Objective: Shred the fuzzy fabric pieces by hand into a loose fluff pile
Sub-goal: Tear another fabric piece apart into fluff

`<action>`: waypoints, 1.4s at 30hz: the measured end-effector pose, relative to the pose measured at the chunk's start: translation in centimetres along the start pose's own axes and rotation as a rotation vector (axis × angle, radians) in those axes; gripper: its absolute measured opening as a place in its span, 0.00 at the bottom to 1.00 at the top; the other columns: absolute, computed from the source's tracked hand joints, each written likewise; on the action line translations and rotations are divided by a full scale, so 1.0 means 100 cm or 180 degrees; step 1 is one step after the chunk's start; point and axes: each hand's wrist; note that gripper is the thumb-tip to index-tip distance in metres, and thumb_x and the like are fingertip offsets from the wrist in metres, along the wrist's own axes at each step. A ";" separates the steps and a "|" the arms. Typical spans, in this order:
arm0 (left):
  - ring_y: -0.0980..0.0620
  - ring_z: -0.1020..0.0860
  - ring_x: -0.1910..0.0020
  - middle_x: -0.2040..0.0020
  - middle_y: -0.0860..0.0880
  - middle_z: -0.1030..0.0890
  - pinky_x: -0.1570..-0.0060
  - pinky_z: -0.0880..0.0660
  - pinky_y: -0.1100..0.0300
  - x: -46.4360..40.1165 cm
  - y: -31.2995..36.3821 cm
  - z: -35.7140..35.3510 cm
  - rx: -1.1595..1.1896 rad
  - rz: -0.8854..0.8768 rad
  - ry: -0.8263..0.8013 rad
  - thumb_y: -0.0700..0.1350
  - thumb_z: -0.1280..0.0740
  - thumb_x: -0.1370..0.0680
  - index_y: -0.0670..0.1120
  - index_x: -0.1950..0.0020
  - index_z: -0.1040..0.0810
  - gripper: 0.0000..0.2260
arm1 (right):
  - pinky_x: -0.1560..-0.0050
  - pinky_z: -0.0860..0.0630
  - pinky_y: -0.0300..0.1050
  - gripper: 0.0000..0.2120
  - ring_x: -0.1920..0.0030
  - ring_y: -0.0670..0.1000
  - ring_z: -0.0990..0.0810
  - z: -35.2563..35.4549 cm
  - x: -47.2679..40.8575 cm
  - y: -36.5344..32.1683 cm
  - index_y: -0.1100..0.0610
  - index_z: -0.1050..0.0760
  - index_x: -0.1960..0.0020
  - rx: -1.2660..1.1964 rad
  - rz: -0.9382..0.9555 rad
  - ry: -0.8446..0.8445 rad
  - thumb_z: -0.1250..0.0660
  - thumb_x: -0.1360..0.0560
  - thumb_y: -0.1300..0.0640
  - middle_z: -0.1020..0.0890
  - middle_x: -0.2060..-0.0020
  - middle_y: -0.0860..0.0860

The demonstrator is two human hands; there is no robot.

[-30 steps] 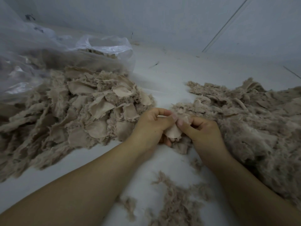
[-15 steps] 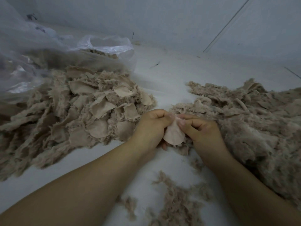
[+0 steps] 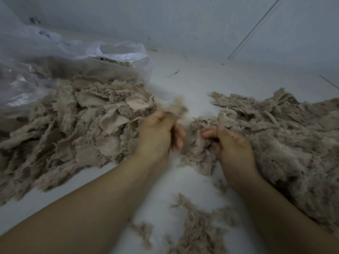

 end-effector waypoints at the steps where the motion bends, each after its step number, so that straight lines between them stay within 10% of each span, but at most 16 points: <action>1: 0.47 0.24 0.72 0.61 0.40 0.20 0.77 0.30 0.61 -0.004 0.004 0.001 0.0367 -0.0188 0.0052 0.42 0.38 0.18 0.43 0.51 0.28 0.03 | 0.38 0.24 0.51 0.21 0.49 0.52 0.16 0.000 -0.001 0.000 0.61 0.18 0.62 -0.0029 -0.0011 0.0001 0.42 0.17 0.56 0.13 0.57 0.54; 4: 0.42 0.20 0.57 0.44 0.38 0.24 0.66 0.22 0.51 -0.007 -0.004 0.003 0.0456 0.0039 0.0117 0.40 0.32 0.23 0.46 0.41 0.33 0.14 | 0.38 0.24 0.51 0.22 0.49 0.52 0.15 -0.001 -0.001 0.000 0.61 0.18 0.63 -0.0085 -0.0008 -0.0005 0.42 0.16 0.55 0.13 0.58 0.54; 12: 0.59 0.33 0.74 0.71 0.55 0.30 0.71 0.36 0.64 -0.001 -0.023 -0.003 -0.3280 -0.0481 -0.0758 0.46 0.26 0.26 0.43 0.63 0.25 0.12 | 0.48 0.22 0.44 0.25 0.52 0.53 0.15 0.000 0.002 -0.002 0.57 0.17 0.64 -0.0251 -0.0067 -0.0096 0.45 0.16 0.53 0.14 0.58 0.56; 19: 0.60 0.30 0.77 0.74 0.56 0.25 0.75 0.33 0.69 0.008 -0.017 -0.006 -0.1128 -0.0092 -0.0765 0.33 0.34 0.22 0.47 0.64 0.23 0.13 | 0.43 0.20 0.52 0.19 0.48 0.55 0.15 0.000 0.003 -0.004 0.64 0.18 0.47 0.0032 -0.0161 -0.0144 0.45 0.16 0.55 0.14 0.53 0.57; 28: 0.55 0.28 0.70 0.67 0.43 0.23 0.69 0.30 0.64 0.012 -0.023 -0.009 -0.1512 -0.0253 -0.0856 0.31 0.32 0.24 0.44 0.60 0.21 0.09 | 0.40 0.22 0.42 0.14 0.40 0.46 0.19 -0.003 0.006 -0.009 0.50 0.21 0.40 0.0222 0.0021 -0.0589 0.41 0.18 0.62 0.17 0.43 0.49; 33: 0.60 0.27 0.72 0.71 0.55 0.21 0.68 0.29 0.67 0.012 -0.020 -0.009 -0.1462 -0.0249 -0.0823 0.35 0.32 0.22 0.43 0.63 0.23 0.10 | 0.40 0.21 0.47 0.15 0.42 0.51 0.18 -0.001 0.005 -0.008 0.55 0.21 0.38 0.0125 -0.0134 -0.0498 0.45 0.16 0.58 0.15 0.44 0.52; 38: 0.47 0.26 0.65 0.61 0.36 0.22 0.62 0.27 0.51 0.015 -0.015 -0.009 -0.1192 -0.0631 -0.0713 0.37 0.33 0.22 0.37 0.64 0.26 0.11 | 0.33 0.26 0.54 0.15 0.38 0.52 0.19 -0.004 0.005 -0.008 0.60 0.24 0.34 -0.0014 -0.0295 -0.0283 0.45 0.16 0.60 0.18 0.41 0.56; 42: 0.53 0.19 0.52 0.51 0.46 0.17 0.57 0.22 0.56 0.020 -0.014 -0.011 -0.1421 -0.1215 -0.0776 0.38 0.36 0.23 0.32 0.63 0.27 0.11 | 0.41 0.21 0.53 0.14 0.45 0.55 0.16 -0.003 0.007 -0.011 0.62 0.20 0.42 -0.0029 -0.0195 -0.0314 0.43 0.17 0.62 0.14 0.49 0.58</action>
Point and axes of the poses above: each hand's wrist, its own x-axis away from the middle knuckle, its own z-axis out of the back of the hand, y = z × x
